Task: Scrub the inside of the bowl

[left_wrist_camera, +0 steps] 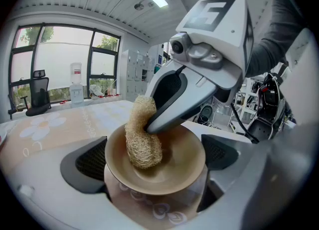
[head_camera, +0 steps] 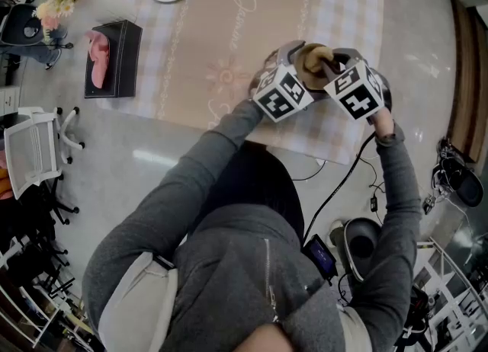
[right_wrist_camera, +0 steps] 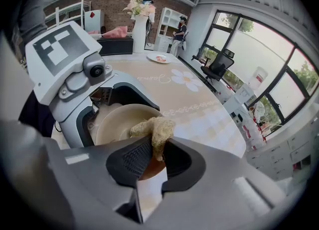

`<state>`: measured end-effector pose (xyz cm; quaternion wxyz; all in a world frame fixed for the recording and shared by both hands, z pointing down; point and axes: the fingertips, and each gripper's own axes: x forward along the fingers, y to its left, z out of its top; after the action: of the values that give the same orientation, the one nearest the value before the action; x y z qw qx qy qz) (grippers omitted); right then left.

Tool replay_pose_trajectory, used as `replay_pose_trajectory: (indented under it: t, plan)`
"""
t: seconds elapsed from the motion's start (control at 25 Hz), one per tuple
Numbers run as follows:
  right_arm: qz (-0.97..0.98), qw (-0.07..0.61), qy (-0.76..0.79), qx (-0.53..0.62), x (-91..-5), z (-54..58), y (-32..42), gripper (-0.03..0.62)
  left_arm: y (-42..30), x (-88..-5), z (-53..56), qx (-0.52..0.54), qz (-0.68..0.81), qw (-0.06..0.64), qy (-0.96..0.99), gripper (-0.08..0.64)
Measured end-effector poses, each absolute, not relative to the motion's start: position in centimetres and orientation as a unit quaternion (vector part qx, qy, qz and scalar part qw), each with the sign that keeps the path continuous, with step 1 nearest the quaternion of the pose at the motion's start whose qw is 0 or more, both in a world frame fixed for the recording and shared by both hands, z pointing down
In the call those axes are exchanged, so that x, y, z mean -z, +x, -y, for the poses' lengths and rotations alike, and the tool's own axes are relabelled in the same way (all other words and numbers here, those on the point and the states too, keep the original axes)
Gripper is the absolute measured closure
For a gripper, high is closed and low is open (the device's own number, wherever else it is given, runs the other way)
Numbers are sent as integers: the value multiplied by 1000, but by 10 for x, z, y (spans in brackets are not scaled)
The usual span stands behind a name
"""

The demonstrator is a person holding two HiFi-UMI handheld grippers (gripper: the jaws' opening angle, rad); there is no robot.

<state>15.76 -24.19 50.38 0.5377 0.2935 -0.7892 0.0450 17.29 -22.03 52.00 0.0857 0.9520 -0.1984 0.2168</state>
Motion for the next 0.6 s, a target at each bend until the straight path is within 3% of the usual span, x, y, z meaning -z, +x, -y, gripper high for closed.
replay_pose_trajectory:
  t: [0.6]
  plan:
    - [760, 603, 240, 8, -509, 227, 167, 537, 173, -520, 220, -217, 199, 85, 952, -25]
